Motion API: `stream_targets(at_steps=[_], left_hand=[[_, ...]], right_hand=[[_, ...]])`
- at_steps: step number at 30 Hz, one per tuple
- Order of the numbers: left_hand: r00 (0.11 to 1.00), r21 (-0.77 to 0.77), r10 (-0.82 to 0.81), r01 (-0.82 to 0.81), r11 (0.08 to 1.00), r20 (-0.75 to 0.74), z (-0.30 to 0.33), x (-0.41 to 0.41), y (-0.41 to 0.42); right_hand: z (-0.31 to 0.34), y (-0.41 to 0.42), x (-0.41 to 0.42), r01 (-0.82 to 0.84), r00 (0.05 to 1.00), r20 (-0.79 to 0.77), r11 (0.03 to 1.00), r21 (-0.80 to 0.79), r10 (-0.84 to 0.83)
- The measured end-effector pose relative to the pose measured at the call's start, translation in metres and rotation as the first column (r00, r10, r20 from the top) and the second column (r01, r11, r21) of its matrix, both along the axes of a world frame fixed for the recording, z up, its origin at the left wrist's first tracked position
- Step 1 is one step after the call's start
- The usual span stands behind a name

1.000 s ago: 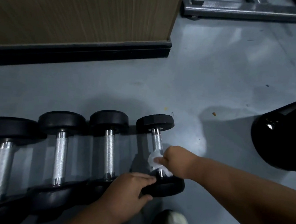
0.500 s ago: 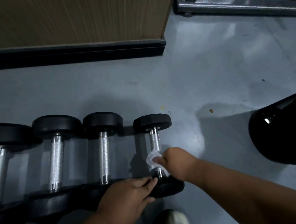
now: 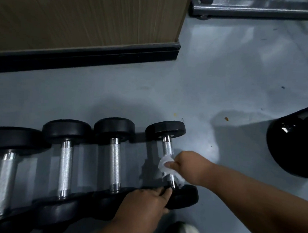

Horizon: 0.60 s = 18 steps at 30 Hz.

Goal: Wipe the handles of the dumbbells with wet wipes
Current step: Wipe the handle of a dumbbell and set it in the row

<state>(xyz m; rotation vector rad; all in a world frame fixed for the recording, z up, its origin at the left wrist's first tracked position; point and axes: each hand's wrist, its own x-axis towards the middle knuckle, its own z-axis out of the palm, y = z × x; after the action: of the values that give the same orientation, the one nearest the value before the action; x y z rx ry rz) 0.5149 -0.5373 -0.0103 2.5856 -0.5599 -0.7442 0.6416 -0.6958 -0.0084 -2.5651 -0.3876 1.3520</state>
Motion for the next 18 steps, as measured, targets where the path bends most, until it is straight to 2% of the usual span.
stream_targets(at_steps=[3, 5, 6, 9, 13, 15, 18], left_hand=[[0.995, 0.046, -0.081, 0.083, 0.995, -0.055, 0.001, -0.001, -0.014], [0.997, 0.051, -0.004, 0.008, 0.999, -0.079, 0.011, 0.007, -0.027], [0.999, 0.075, 0.003, 0.0, 0.997, -0.037, 0.013, 0.01, -0.036], [0.998, 0.154, 0.028, -0.02, 0.988, -0.053, 0.029, 0.023, -0.058], [0.997, 0.195, 0.034, -0.021, 0.98, -0.066, 0.028, 0.024, -0.059], [0.999, 0.192, 0.022, -0.014, 0.981, -0.043, 0.026, 0.02, -0.058], [0.997, 0.185, 0.019, -0.004, 0.983, -0.079, 0.03, 0.022, -0.062]], right_hand=[[-0.006, 0.005, 0.015, 0.044, 0.985, 0.164, 0.999, 0.028, -0.048], [-0.013, 0.004, 0.027, 0.023, 0.97, 0.241, 1.0, 0.0, -0.022], [-0.015, 0.0, 0.03, 0.019, 0.967, 0.254, 1.0, -0.014, -0.015], [-0.013, -0.016, 0.019, 0.099, 0.977, 0.183, 0.994, 0.042, -0.105], [-0.008, -0.032, -0.016, 0.044, 0.999, 0.019, 0.999, -0.002, -0.043], [-0.005, -0.028, -0.017, 0.01, 0.999, 0.038, 0.999, -0.042, -0.008], [-0.009, -0.011, 0.013, 0.03, 0.987, 0.158, 0.997, -0.071, -0.018]])
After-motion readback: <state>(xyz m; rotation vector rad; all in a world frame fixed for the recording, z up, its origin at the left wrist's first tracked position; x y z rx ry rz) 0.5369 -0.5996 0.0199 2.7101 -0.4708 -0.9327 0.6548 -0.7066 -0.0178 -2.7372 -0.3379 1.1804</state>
